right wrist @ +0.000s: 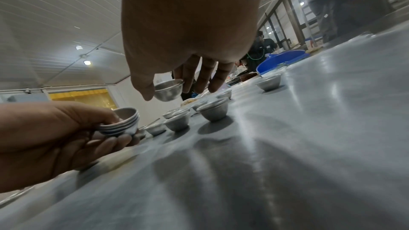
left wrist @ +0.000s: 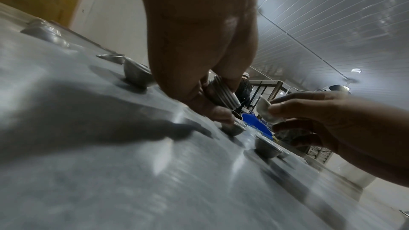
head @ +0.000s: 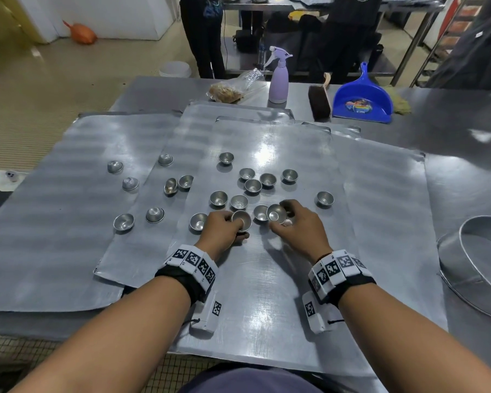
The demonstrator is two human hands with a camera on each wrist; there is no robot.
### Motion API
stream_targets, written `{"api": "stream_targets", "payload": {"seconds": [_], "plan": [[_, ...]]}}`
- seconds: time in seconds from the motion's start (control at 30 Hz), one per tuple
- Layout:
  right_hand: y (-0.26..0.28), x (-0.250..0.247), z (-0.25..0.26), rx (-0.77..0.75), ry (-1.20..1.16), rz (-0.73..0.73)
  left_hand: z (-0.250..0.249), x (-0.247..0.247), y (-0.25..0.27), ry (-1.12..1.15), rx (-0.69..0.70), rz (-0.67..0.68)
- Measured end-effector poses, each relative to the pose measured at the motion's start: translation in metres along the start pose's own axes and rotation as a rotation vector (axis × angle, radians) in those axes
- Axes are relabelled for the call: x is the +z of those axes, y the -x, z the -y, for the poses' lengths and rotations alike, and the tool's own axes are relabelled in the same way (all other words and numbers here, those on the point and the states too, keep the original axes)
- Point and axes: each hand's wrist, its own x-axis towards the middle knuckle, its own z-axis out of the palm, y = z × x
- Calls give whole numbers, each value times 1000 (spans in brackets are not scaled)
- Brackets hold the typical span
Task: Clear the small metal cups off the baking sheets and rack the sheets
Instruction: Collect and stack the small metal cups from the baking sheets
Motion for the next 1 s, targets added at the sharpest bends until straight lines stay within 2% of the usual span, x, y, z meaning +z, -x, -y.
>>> {"api": "stream_targets", "payload": {"seconds": [0.2,0.4,0.5,0.63,0.73,0.87,1.0], "plan": [[11,13,24,-101,-24,10,4,-5,3,112,15,-31],[15,19,41,-154,-69,56,-5,-4,10,368,-29,-23],[16,18,43,-157,-71,68,-6,-1,13,350,-4,17],[17,21,33,-173,-56,103,-4,0,10,290,6,-2],[15,19,15,-141,-26,82,-1,0,7,226,-3,1],[6,6,-16,-2,63,-30,3,0,5,140,-4,2],[-6,-4,-38,115,138,30,6,2,6,135,-18,0]]}}
